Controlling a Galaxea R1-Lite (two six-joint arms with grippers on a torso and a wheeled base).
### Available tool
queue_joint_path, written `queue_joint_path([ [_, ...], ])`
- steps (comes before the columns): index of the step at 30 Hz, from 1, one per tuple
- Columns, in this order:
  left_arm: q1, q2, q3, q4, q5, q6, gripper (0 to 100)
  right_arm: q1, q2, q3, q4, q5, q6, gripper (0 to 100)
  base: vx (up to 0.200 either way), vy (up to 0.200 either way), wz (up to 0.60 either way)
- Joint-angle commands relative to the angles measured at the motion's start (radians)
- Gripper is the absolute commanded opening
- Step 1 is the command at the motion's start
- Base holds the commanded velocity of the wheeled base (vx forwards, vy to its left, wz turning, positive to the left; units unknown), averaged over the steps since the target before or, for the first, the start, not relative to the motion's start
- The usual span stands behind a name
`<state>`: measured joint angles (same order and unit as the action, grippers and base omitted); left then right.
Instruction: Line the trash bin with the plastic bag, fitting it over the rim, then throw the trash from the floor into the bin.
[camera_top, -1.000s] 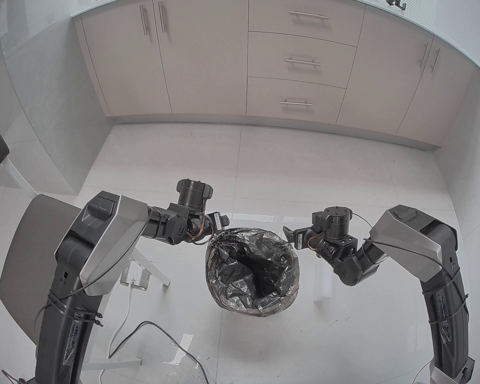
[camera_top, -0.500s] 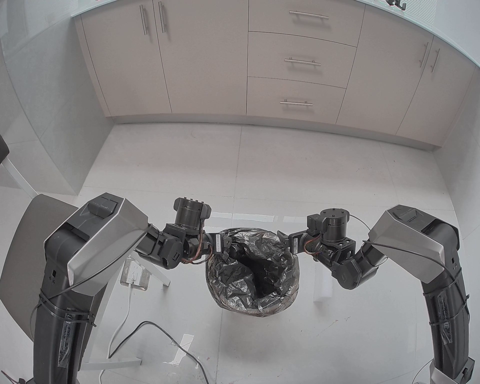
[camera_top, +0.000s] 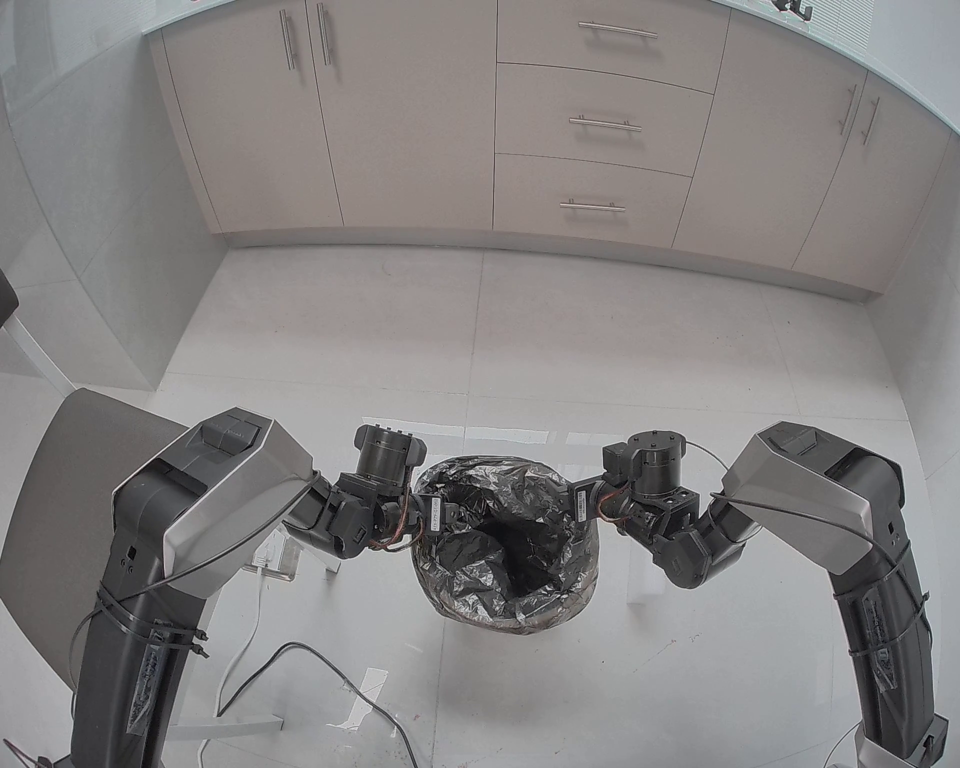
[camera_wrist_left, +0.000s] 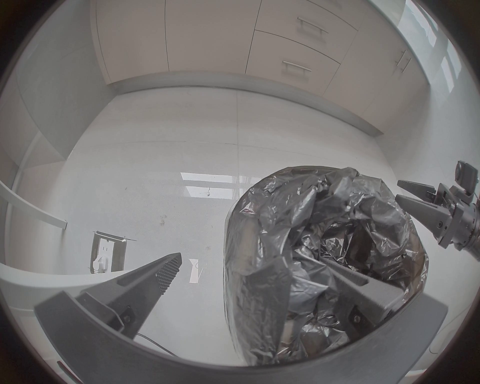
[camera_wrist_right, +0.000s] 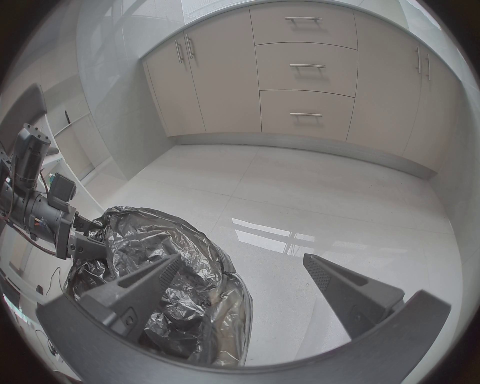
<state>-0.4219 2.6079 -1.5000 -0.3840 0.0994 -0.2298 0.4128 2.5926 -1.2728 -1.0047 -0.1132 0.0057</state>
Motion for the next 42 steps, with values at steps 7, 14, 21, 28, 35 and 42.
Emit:
queue_joint_path([
  [7, 0.0, 0.018, 0.011, 0.014, 0.0, 0.064, 100, 0.0, 0.018, 0.0, 0.0, 0.0, 0.0, 100, 0.0, 0.0, 0.0],
  [14, 0.0, 0.021, 0.012, 0.024, 0.0, 0.075, 100, 0.0, 0.031, 0.0, 0.0, 0.0, 0.0, 100, 0.0, 0.0, 0.0],
  [21, 0.0, 0.021, 0.011, 0.025, 0.0, 0.075, 100, 0.004, 0.037, -0.004, 0.003, 0.0, -0.009, 100, 0.0, 0.0, 0.0],
  [28, 0.0, 0.021, 0.015, 0.024, -0.003, 0.073, 100, -0.008, 0.06, -0.004, 0.003, -0.002, -0.013, 100, 0.0, 0.0, 0.0],
  [35, -0.005, 0.014, 0.015, 0.022, -0.004, 0.067, 100, -0.014, 0.084, -0.019, 0.005, -0.002, -0.015, 100, 0.0, 0.0, 0.0],
  [42, -0.005, 0.004, 0.024, 0.022, -0.006, 0.066, 100, -0.022, 0.104, -0.025, 0.005, -0.002, -0.027, 100, 0.0, 0.0, 0.0],
])
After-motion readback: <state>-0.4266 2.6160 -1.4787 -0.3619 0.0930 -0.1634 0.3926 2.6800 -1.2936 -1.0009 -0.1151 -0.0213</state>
